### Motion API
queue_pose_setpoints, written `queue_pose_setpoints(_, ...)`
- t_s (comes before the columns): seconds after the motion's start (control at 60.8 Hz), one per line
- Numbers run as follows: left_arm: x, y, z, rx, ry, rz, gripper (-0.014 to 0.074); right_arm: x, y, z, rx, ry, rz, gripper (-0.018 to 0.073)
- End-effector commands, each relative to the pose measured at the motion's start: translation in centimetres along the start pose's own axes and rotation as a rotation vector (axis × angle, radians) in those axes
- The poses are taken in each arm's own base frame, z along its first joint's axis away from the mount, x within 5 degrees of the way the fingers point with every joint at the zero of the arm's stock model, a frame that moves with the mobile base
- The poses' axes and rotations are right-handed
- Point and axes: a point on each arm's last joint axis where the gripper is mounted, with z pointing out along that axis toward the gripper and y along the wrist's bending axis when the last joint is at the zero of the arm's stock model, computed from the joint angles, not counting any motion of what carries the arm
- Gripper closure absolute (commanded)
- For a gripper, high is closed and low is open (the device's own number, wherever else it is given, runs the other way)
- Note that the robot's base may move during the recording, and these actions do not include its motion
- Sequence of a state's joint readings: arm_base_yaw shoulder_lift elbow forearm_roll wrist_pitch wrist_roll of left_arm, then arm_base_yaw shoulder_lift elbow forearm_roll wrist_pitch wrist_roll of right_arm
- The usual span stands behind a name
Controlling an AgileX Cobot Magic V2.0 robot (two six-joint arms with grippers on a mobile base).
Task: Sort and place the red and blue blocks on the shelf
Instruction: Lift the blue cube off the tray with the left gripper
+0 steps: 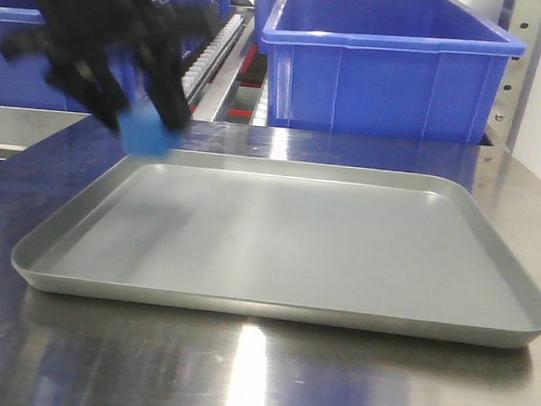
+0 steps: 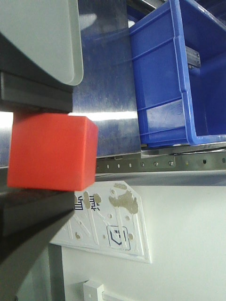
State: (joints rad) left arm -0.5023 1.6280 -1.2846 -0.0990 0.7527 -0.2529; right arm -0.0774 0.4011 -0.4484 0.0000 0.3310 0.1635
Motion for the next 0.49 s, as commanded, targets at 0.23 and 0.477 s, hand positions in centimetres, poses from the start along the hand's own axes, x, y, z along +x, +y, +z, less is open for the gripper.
queue_pose_setpoints(0.23, -1.1, 3.1, -12.5, -0.022, -0.425, -0.014, 0.0474, -1.7, 0.2, -0.3, -0.010, -0.122, -0.019, 0.0502)
queue_pose_setpoints(0.477, 4.6, 6.3, -16.7, -0.061, -0.631, -0.069, 0.0474, -1.7, 0.2, -0.3, -0.010, -0.122, -0.019, 0.0502)
